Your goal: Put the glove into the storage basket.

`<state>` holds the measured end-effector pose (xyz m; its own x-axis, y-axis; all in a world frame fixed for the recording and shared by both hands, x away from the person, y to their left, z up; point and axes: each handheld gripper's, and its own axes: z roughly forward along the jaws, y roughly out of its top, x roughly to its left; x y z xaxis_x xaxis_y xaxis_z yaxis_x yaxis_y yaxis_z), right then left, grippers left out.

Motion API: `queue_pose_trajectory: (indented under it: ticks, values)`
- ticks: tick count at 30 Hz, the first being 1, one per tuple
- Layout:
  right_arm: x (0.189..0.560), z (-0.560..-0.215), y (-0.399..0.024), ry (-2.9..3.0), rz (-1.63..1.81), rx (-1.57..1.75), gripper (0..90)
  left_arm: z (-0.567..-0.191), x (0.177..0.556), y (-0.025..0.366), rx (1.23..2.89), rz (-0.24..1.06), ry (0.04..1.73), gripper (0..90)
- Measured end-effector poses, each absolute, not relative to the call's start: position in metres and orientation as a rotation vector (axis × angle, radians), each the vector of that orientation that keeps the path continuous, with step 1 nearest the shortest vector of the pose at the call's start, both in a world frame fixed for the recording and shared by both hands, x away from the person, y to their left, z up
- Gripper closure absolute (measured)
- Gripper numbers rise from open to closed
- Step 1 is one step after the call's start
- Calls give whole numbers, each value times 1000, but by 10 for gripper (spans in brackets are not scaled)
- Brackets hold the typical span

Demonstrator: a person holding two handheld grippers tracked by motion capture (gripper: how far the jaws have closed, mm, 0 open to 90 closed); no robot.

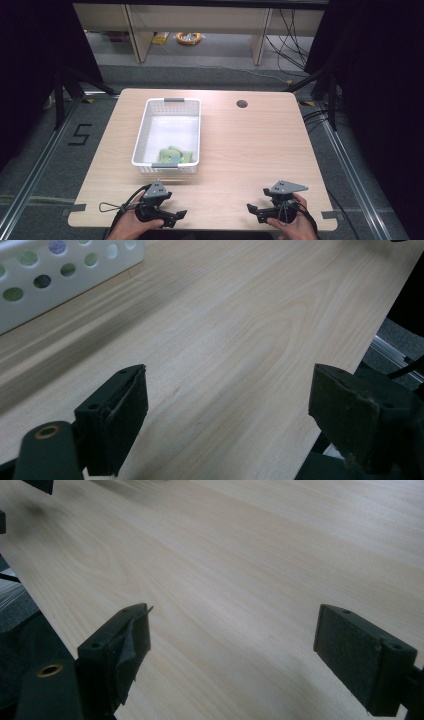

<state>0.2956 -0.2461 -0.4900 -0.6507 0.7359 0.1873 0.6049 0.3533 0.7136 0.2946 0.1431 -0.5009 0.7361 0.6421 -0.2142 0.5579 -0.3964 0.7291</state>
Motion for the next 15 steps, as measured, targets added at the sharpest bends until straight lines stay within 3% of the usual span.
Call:
queue_pose_trajectory:
  ticks: [15]
  values:
    - [282, -498, -255, 2452, 1149, 1231, 159, -503, 294, 144, 2128, 152, 892, 158]
